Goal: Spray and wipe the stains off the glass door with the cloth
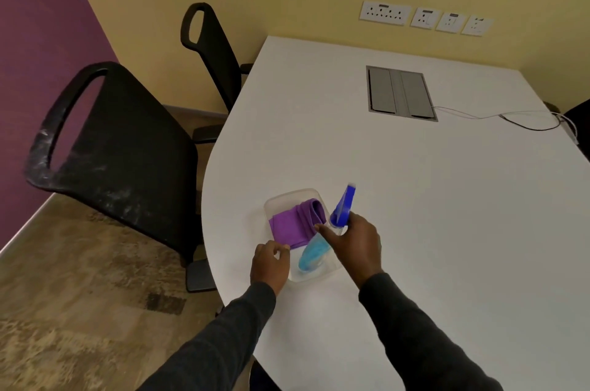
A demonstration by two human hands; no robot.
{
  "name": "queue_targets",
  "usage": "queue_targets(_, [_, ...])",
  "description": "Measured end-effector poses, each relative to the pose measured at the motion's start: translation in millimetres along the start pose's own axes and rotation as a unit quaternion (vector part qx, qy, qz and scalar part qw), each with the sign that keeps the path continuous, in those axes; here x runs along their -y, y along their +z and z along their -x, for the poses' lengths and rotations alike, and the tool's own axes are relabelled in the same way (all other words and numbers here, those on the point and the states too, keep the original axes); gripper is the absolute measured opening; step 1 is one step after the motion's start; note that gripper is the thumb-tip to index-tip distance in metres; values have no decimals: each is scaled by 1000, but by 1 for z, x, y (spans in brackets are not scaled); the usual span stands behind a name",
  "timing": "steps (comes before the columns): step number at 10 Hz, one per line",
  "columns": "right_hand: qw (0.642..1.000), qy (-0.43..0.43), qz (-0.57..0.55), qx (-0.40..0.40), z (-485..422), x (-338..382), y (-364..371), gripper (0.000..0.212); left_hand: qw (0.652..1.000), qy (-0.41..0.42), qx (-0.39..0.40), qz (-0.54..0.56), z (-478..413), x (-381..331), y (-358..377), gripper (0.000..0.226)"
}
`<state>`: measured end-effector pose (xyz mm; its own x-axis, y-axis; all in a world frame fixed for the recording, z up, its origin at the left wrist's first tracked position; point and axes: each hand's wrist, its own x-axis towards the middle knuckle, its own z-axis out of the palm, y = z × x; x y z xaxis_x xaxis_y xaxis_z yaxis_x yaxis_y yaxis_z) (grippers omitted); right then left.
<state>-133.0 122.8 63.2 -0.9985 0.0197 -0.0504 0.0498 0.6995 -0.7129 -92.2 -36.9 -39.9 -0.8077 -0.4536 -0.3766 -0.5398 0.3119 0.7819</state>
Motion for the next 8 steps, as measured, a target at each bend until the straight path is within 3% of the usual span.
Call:
queue_targets(4, [995,5,104,8,11,-12,30,58,1000,2,10,-14,-3,10,-8,25])
queue_targets(8, [992,-2,124,26,40,-28,23,76,1000,12,-21,-9,38,26,-28,15])
